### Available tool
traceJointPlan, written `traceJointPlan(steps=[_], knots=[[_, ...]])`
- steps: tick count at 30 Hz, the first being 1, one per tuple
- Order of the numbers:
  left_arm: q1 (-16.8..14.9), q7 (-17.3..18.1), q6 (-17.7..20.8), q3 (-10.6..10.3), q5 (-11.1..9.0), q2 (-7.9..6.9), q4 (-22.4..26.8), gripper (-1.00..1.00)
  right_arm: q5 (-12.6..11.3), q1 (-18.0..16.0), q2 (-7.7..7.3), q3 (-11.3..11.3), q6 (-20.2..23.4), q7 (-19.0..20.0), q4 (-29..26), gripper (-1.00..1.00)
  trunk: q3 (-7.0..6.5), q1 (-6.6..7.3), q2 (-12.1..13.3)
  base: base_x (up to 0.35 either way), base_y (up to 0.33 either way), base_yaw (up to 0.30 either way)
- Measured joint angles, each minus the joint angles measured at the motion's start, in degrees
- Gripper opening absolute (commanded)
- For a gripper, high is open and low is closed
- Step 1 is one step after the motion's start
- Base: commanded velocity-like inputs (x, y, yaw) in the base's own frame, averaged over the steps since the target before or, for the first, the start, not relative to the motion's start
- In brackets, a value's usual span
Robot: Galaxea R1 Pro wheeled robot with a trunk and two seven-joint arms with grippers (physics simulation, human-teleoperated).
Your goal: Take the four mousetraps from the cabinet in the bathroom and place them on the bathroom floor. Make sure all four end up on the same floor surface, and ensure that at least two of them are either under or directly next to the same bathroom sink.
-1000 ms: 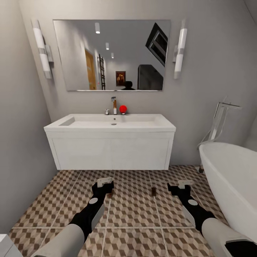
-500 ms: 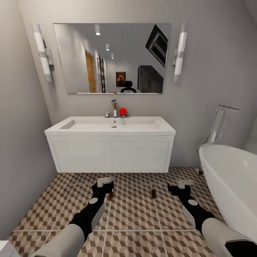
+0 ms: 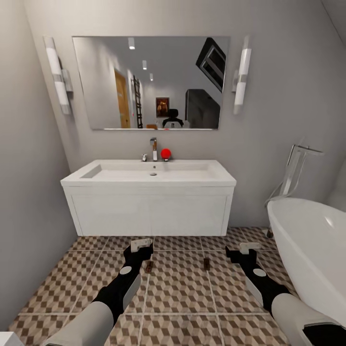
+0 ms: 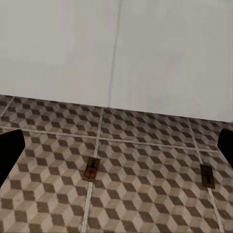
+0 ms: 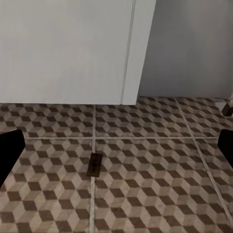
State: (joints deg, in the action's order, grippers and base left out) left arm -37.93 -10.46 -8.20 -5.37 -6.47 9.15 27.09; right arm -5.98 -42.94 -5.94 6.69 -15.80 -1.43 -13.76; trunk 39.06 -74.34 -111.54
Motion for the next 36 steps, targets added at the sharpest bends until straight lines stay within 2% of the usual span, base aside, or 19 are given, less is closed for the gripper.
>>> traceJointPlan(steps=[30, 36], knots=[[0.0, 0.0, -0.1, 0.1, 0.1, -0.07, -0.3, 1.0, 0.1, 0.0, 0.0, 0.0, 0.1, 0.1, 0.2, 1.0, -5.39, 6.59, 12.0, 0.0, 0.0, 0.0], [0.2, 0.0, -0.1, 0.1, 0.1, -0.5, -2.6, 1.0, 0.0, 0.2, 0.0, 0.0, 0.2, 0.1, 1.5, 1.0, -6.46, 7.91, 14.4, 0.0, 0.0, 0.0]])
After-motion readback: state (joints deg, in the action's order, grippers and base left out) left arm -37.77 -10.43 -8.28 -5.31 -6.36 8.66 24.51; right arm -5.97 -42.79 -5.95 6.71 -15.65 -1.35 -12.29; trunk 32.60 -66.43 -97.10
